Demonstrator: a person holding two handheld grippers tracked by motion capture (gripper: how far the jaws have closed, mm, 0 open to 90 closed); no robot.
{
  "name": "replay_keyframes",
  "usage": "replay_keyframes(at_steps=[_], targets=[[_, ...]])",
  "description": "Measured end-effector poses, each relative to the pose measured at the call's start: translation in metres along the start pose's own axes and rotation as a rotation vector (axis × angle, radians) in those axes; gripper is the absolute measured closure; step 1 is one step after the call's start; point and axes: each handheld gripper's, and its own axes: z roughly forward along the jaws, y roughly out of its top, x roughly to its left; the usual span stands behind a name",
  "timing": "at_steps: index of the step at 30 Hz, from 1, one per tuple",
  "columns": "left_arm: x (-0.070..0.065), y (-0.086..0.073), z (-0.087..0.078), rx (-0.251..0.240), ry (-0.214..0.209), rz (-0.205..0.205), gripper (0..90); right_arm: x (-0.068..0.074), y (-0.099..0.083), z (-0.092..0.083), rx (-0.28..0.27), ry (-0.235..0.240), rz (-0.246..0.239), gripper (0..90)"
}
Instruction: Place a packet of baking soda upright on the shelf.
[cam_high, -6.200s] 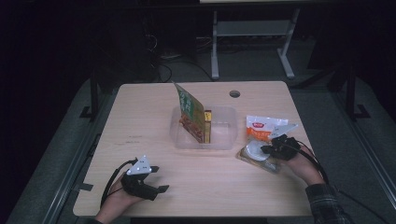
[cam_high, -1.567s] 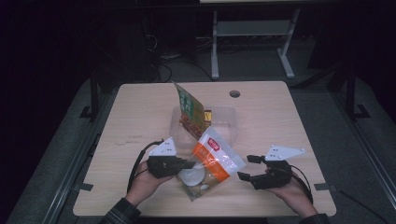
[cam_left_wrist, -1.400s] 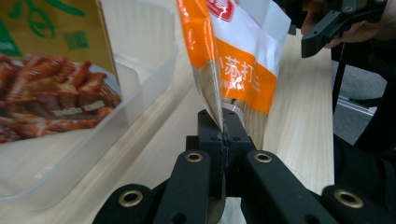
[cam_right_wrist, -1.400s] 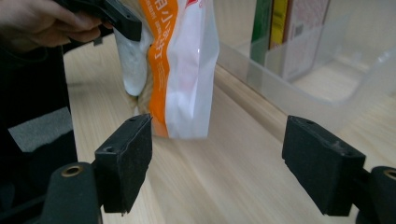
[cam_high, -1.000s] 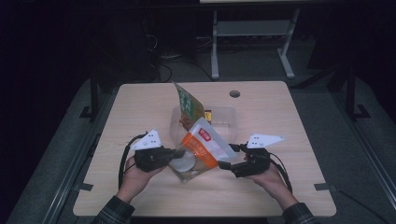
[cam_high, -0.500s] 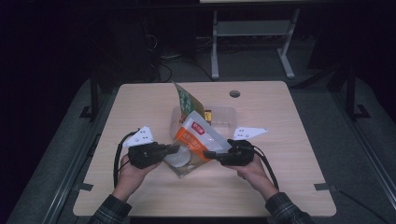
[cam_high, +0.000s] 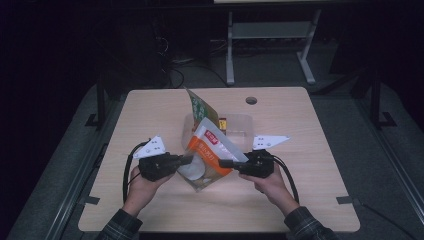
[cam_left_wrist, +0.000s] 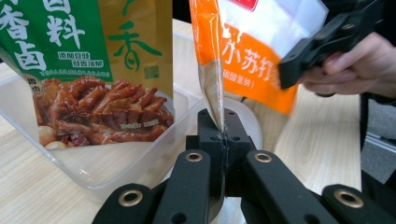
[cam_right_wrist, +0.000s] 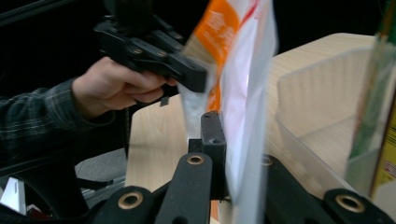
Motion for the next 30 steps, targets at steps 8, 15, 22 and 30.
replay_keyframes(at_steps=[8, 15, 22, 30], targets=[[-0.006, -0.008, 0.017, 0.045, -0.025, 0.006, 88.7, 0.007, 0.003, 0.001, -0.001, 0.064, 0.002, 90.0], [-0.006, -0.01, 0.022, 0.055, -0.046, -0.003, 84.8, 0.013, 0.006, -0.002, 0.023, 0.061, -0.032, 90.0], [-0.005, -0.011, 0.025, 0.076, -0.062, -0.003, 71.3, 0.02, 0.009, -0.009, 0.036, 0.053, -0.064, 90.0], [-0.006, -0.011, 0.025, 0.087, -0.048, 0.001, 54.9, 0.025, 0.011, -0.02, 0.049, 0.032, -0.102, 90.0]])
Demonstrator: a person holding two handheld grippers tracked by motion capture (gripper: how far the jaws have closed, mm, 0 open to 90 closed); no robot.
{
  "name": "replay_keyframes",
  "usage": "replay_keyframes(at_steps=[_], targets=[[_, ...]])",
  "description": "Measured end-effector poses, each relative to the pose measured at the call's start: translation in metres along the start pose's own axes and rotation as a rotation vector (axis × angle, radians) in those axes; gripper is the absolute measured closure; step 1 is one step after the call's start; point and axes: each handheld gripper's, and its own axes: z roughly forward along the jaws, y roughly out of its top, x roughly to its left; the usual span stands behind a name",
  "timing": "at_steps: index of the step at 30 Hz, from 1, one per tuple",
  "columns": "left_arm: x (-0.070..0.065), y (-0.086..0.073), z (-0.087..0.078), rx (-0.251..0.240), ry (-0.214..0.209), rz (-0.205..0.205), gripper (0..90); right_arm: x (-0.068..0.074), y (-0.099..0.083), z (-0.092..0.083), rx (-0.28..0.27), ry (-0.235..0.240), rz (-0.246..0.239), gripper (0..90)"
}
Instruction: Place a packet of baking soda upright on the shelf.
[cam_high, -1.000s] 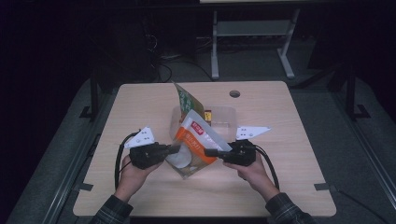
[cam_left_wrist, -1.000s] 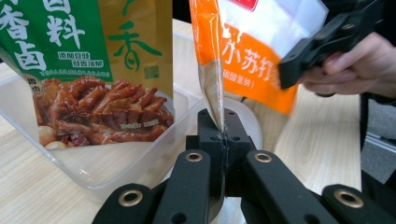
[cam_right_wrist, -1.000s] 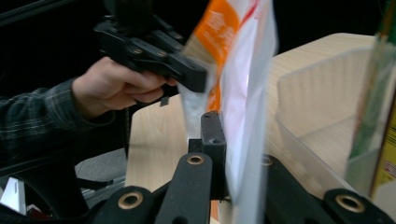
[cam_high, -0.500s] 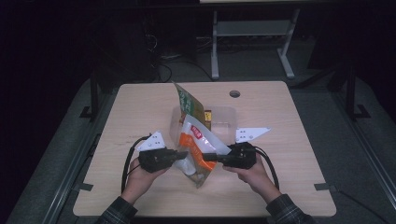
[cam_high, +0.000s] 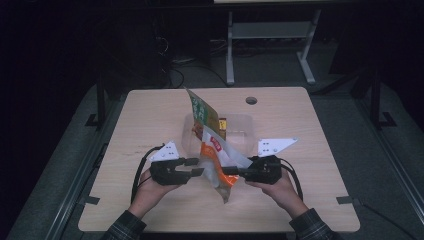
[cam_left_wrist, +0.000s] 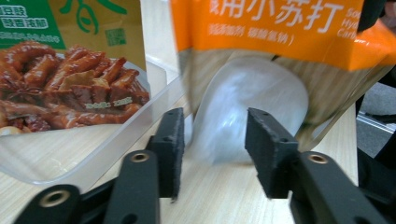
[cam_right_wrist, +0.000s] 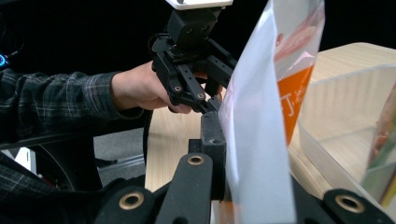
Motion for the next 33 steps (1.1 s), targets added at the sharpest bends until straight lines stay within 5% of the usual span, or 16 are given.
replay_keyframes(at_steps=[7, 19, 33], targets=[[0.0, -0.006, -0.007, 0.02, 0.012, -0.004, 46.4, 0.006, -0.002, -0.025, 0.01, -0.033, -0.009, 90.0], [0.001, -0.047, -0.03, 0.084, 0.049, -0.059, 29.0, 0.006, 0.007, -0.058, -0.007, -0.111, -0.039, 90.0], [0.011, -0.065, -0.025, 0.163, 0.054, -0.085, 23.7, -0.017, 0.024, -0.075, -0.014, -0.2, -0.035, 90.0]])
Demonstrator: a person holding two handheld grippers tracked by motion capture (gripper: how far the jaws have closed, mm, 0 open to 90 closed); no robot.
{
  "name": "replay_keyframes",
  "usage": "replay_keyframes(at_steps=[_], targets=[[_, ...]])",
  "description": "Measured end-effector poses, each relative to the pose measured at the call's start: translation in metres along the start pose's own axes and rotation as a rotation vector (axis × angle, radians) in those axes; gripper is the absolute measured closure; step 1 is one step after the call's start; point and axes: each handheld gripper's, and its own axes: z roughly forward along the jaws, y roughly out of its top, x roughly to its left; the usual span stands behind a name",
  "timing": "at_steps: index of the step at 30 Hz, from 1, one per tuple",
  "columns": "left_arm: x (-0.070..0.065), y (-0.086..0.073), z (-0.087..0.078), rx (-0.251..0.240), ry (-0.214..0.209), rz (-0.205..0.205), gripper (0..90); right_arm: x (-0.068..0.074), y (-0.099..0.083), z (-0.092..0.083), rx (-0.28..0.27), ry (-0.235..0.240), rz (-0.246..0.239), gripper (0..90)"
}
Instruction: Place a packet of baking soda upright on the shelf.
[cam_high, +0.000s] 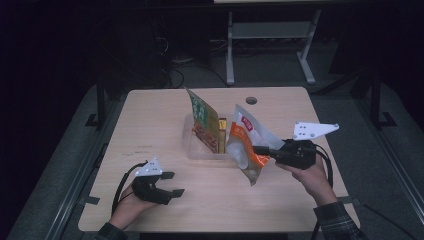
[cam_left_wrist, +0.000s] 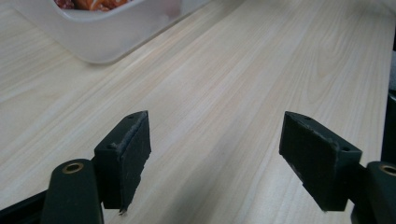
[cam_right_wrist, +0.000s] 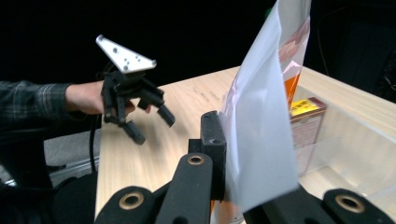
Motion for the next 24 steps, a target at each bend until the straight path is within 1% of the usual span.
replay_keyframes(at_steps=[1, 2, 3, 4, 5, 7, 8, 9, 10, 11, 12, 14, 16, 17, 18, 19, 22, 24], targets=[[0.001, 0.0, 0.001, 0.005, 0.002, 0.007, 23.3, -0.005, 0.003, 0.0, -0.003, -0.018, -0.004, 90.0], [0.001, 0.0, 0.001, 0.005, 0.002, 0.007, 22.5, -0.005, 0.003, 0.0, -0.003, -0.018, -0.004, 90.0], [0.002, 0.0, 0.001, 0.01, 0.005, 0.016, 22.5, -0.007, 0.005, 0.0, -0.001, -0.026, -0.001, 90.0], [0.003, -0.001, 0.002, 0.009, 0.005, 0.015, 22.4, -0.009, 0.006, 0.0, -0.004, -0.039, -0.007, 90.0], [0.003, -0.001, 0.002, 0.005, 0.006, 0.011, 22.2, -0.011, 0.008, 0.0, -0.004, -0.046, -0.002, 90.0], [0.003, -0.001, 0.002, 0.008, 0.007, 0.008, 21.5, -0.017, 0.012, 0.0, -0.008, -0.084, 0.001, 90.0], [0.004, -0.001, 0.002, 0.012, 0.006, 0.01, 21.5, -0.017, 0.012, 0.0, -0.008, -0.084, 0.001, 90.0], [0.004, -0.002, 0.003, 0.009, 0.006, 0.011, 21.0, -0.022, 0.015, 0.002, -0.011, -0.11, 0.006, 90.0], [0.004, -0.002, 0.004, 0.009, 0.006, 0.006, 21.0, -0.022, 0.015, 0.002, -0.011, -0.11, 0.006, 90.0], [0.004, -0.002, 0.004, 0.01, 0.006, 0.015, 20.9, -0.024, 0.016, 0.003, -0.01, -0.121, 0.005, 90.0], [0.004, -0.002, 0.005, 0.012, 0.006, 0.016, 20.3, -0.027, 0.018, 0.005, -0.008, -0.135, 0.006, 90.0], [0.005, -0.003, 0.006, 0.022, 0.012, 0.033, 19.7, -0.032, 0.02, 0.008, -0.01, -0.145, 0.01, 90.0], [0.006, -0.003, 0.006, 0.028, 0.012, 0.04, 18.4, -0.037, 0.021, 0.012, -0.013, -0.159, 0.019, 90.0], [0.006, -0.003, 0.006, 0.025, 0.014, 0.04, 17.7, -0.042, 0.023, 0.014, -0.015, -0.169, 0.026, 90.0], [0.006, -0.003, 0.007, 0.023, 0.017, 0.041, 17.7, -0.042, 0.023, 0.014, -0.015, -0.169, 0.026, 90.0], [0.006, -0.003, 0.007, 0.014, 0.017, 0.033, 17.1, -0.045, 0.024, 0.016, -0.015, -0.175, 0.026, 90.0], [0.007, -0.003, 0.007, 0.017, 0.029, 0.023, 13.8, -0.053, 0.026, 0.021, -0.023, -0.188, 0.041, 90.0], [0.008, -0.003, 0.007, 0.011, 0.029, 0.014, 13.2, -0.057, 0.026, 0.024, -0.02, -0.196, 0.045, 90.0]])
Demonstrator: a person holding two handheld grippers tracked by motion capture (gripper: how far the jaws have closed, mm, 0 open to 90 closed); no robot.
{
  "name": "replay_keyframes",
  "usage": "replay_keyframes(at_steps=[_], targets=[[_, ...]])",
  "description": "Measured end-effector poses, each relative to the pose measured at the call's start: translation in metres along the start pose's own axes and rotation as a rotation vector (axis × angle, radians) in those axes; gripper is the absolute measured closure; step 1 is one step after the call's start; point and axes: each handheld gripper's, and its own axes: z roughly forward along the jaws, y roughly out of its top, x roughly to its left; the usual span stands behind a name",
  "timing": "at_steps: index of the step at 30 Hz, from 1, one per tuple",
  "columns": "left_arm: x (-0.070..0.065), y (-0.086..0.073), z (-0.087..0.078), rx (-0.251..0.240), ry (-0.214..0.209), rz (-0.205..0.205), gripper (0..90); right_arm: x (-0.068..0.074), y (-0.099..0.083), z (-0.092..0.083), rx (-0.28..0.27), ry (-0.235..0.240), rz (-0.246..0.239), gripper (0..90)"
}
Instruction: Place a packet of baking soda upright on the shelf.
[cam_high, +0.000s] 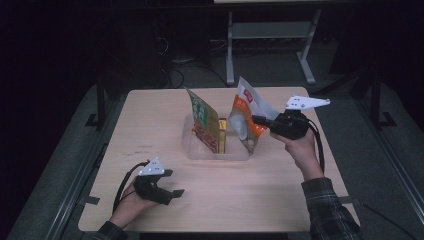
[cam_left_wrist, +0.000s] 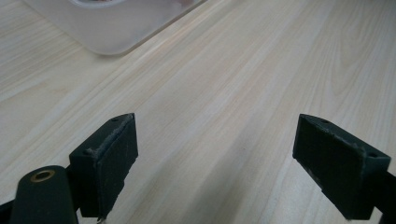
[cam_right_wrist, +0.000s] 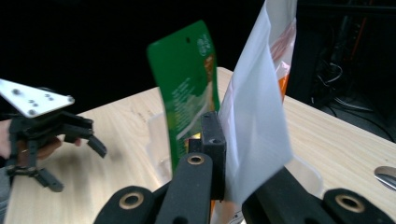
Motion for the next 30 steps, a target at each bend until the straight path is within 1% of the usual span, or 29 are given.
replay_keyframes(at_steps=[4, 5, 8, 11, 13, 17, 19, 27, 30], targets=[[0.0, 0.0, 0.0, 0.006, 0.007, -0.004, 13.0, -0.008, 0.0, 0.008, -0.006, -0.009, 0.015, 90.0], [0.0, 0.0, 0.0, 0.008, 0.007, -0.008, 13.0, -0.012, -0.001, 0.012, -0.006, -0.017, 0.023, 90.0], [0.001, 0.0, 0.001, 0.013, 0.009, 0.004, 13.0, -0.016, -0.002, 0.016, -0.003, -0.02, 0.033, 90.0], [-0.001, 0.0, 0.002, 0.015, 0.001, -0.005, 13.0, -0.021, -0.005, 0.022, 0.003, -0.021, 0.044, 90.0], [-0.001, 0.0, 0.002, 0.016, 0.001, -0.003, 13.0, -0.022, -0.007, 0.024, 0.009, -0.023, 0.049, 90.0], [-0.001, 0.0, 0.003, 0.02, -0.001, -0.002, 13.1, -0.023, -0.01, 0.028, 0.03, -0.032, 0.041, 90.0], [-0.001, 0.0, 0.003, 0.016, -0.005, 0.002, 13.4, -0.025, -0.014, 0.031, 0.04, -0.032, 0.049, 90.0], [-0.002, 0.0, 0.005, 0.023, -0.013, 0.007, 13.5, -0.026, -0.02, 0.034, 0.061, -0.039, 0.051, 90.0], [-0.003, 0.0, 0.006, 0.024, -0.015, 0.013, 13.6, -0.026, -0.022, 0.035, 0.077, -0.05, 0.044, 90.0]])
